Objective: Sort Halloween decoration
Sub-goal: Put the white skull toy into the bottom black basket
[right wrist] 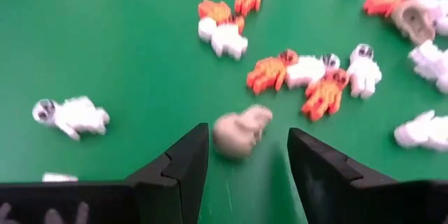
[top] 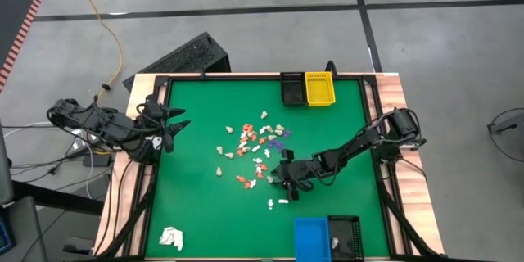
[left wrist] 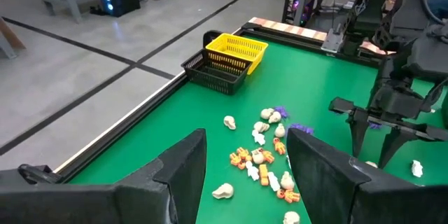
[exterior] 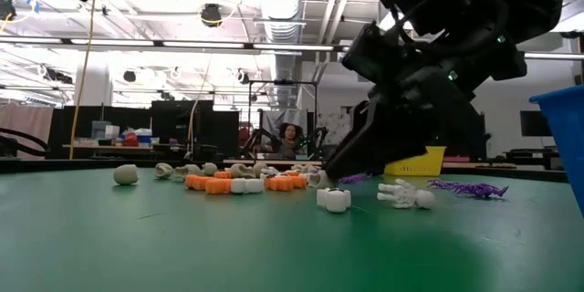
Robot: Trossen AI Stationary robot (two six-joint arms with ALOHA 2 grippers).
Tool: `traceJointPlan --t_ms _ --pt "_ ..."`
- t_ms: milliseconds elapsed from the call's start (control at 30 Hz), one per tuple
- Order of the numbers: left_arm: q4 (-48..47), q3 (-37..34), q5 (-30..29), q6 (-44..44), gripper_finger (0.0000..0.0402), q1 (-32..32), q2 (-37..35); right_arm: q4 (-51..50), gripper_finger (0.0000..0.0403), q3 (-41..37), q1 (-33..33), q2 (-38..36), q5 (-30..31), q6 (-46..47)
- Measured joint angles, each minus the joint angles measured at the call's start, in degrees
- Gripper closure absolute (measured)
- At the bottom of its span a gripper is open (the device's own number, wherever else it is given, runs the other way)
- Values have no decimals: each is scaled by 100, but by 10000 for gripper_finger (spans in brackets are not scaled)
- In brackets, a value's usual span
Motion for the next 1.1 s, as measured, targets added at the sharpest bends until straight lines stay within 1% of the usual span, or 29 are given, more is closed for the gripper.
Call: traceJointPlan --t_ms 267,433,567,733,800,867,1100 --pt "-4 0 0 -4 213 0 0 119 205 0 0 38 -62 2" --pt "-44 0 1 -9 213 -1 -2 777 205 34 1 434 -76 -1" --pt "-105 0 0 -50 213 2 0 860 204 35 -2 632 -45 156" --pt "-118 0 0 -50 213 -1 -2 807 207 39 1 636 74 194" --pt "-123 0 0 -50 213 1 -2 793 216 39 -5 638 123 177" --pt "-128 0 0 -50 213 1 -2 739 233 39 -35 638 119 172" --pt "-127 0 0 -50 213 0 -2 636 316 39 -37 634 158 155"
